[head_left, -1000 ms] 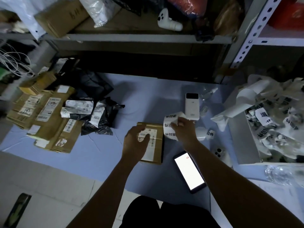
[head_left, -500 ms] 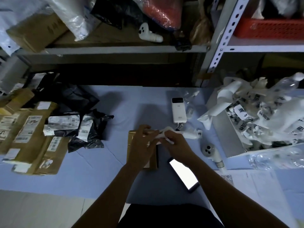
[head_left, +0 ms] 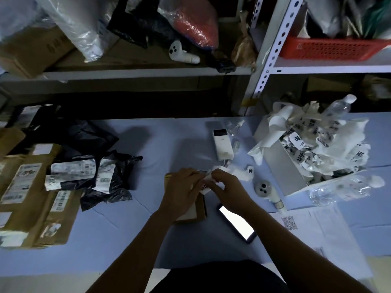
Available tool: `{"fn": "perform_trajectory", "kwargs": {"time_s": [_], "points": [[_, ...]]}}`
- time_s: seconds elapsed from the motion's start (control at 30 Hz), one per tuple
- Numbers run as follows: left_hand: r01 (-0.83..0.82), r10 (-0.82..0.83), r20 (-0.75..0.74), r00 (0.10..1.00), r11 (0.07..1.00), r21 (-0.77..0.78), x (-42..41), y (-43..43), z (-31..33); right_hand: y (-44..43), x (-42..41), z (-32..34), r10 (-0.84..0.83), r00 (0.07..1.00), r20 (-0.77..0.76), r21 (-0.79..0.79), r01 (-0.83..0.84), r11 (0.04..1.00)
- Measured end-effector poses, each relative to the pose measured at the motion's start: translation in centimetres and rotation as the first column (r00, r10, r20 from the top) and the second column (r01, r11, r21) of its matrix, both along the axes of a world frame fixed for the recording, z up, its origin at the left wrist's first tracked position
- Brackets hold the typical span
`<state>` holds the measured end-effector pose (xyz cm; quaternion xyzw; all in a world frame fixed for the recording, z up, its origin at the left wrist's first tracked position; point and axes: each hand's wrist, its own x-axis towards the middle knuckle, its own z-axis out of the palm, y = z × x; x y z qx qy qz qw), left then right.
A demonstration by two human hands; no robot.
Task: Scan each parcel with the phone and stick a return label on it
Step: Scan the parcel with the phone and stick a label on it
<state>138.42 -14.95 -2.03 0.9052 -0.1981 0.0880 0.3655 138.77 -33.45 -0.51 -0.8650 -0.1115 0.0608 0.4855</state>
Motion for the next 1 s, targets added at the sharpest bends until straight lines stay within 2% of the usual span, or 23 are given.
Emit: {"fn": "perform_trajectory", "kwargs": {"time_s": [0.1, 0.2, 0.3, 0.4, 0.47, 0.5, 0.57, 0.6, 0.67, 0.83, 1.0], "points": [[-0.129, 0.115, -0.099, 0.988, 0.980, -0.153, -0.1, -0.1, 0.0, -0.4, -0.4, 0.0, 0.029, 1.000, -0.003, -0.018, -0.029, 0.999], [-0.271, 0.224, -0.208, 0.952, 0.932, -0.239, 0.4, 0.3, 0.8, -1.3, -0.5, -0.6, -0.024, 0.998, -0.066, -0.075, 0.019, 0.997], [-0.332, 0.238, -0.288, 0.928, 0.878, -0.344, 0.7, 1.1, 1.8, -2.0, -0.5, -1.6, -0.187, 0.973, -0.138, -0.239, 0.151, 0.959], [-0.322, 0.181, -0.328, 0.927, 0.834, -0.448, 0.8, 1.8, 2.9, -1.9, -0.5, -1.5, -0.444, 0.892, -0.078, -0.291, 0.406, 0.866], [-0.316, 0.147, -0.353, 0.924, 0.814, -0.488, 0.9, 2.1, 3.3, -1.1, -0.5, -0.7, -0.516, 0.855, -0.044, -0.180, 0.501, 0.846], [-0.317, 0.127, -0.375, 0.918, 0.803, -0.505, 0.9, 2.3, 3.5, -0.6, -0.3, -0.2, -0.486, 0.868, -0.097, -0.074, 0.481, 0.874], [-0.318, 0.075, -0.428, 0.901, 0.785, -0.532, 0.9, 2.6, 3.6, 0.8, 0.0, 0.6, -0.294, 0.895, -0.336, 0.194, 0.371, 0.908], [-0.314, 0.041, -0.453, 0.890, 0.777, -0.545, 0.7, 2.7, 3.6, 1.6, 0.1, 0.9, -0.171, 0.887, -0.429, 0.310, 0.323, 0.894], [-0.296, -0.030, -0.495, 0.868, 0.769, -0.566, 0.4, 3.2, 3.6, 2.7, 0.0, 1.3, -0.022, 0.874, -0.485, 0.452, 0.273, 0.849], [-0.301, -0.097, -0.566, 0.818, 0.766, -0.567, -0.2, 5.3, 3.8, 4.1, -0.6, 1.1, -0.022, 0.874, -0.486, 0.512, 0.306, 0.803], [-0.448, -0.051, -0.666, 0.744, 0.700, -0.555, -0.9, 7.1, 2.9, 4.7, -1.7, 0.5, -0.092, 0.870, -0.484, 0.465, 0.345, 0.816]]}}
